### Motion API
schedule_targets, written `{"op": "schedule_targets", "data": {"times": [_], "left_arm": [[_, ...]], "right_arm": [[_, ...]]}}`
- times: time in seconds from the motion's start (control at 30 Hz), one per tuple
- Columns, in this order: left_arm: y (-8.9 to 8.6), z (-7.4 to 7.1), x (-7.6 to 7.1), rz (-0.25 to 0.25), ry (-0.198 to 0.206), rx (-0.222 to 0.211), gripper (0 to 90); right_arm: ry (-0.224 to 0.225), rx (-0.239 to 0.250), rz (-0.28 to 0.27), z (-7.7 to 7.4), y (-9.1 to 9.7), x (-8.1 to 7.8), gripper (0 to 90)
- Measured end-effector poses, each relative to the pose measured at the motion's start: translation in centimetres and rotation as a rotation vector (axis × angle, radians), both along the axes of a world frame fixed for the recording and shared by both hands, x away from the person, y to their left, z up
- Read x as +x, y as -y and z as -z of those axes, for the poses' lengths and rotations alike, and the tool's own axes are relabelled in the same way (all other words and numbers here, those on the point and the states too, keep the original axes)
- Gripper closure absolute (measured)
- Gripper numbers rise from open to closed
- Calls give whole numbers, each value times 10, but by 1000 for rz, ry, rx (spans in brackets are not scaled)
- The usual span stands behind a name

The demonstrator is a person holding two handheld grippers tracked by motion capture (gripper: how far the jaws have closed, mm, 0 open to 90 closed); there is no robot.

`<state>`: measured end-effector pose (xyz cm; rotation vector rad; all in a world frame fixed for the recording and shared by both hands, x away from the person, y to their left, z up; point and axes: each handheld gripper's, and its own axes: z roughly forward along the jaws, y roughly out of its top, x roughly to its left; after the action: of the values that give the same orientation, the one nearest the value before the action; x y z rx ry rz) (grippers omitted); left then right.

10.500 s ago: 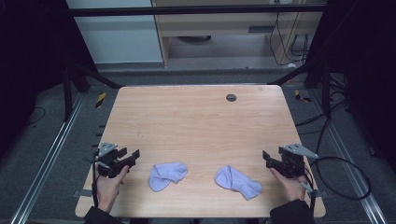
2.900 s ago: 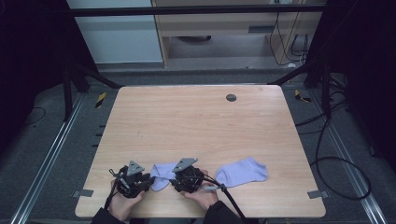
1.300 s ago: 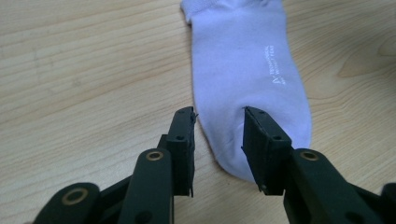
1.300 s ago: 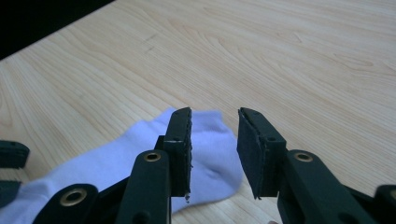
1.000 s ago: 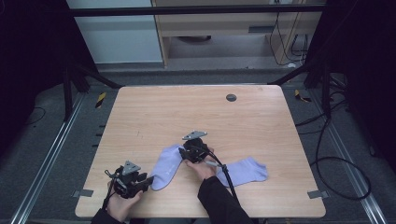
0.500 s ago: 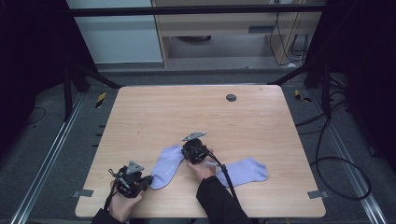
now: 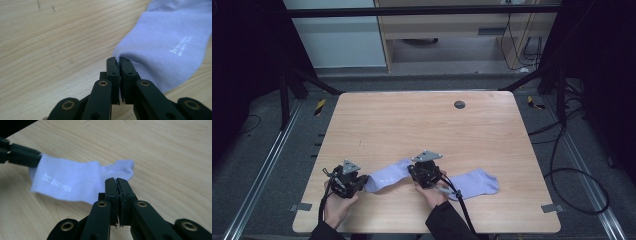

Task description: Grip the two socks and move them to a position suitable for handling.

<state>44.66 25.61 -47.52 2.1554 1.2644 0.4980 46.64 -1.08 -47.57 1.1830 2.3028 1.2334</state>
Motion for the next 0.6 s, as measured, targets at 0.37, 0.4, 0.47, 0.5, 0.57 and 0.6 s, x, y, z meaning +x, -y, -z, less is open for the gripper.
{"op": "schedule_targets", "data": {"times": [0.37,0.4,0.47,0.5,0.57,0.6], "left_arm": [[-11,1,3,-32,18,-7,692],[-12,-1,3,-48,25,-22,675],[-15,-4,2,-60,32,-36,647],[-15,-4,2,-60,32,-36,631],[-16,-7,1,-73,46,-67,613],[-16,-9,0,-74,53,-87,604]], "right_arm": [[-61,-12,-10,18,-4,-16,731],[-71,2,-3,17,-2,-16,716],[-62,16,-7,12,3,-16,682],[-55,20,-5,9,6,-16,668],[-36,20,-9,6,11,-15,650],[-35,27,-5,3,14,-15,640]]}}
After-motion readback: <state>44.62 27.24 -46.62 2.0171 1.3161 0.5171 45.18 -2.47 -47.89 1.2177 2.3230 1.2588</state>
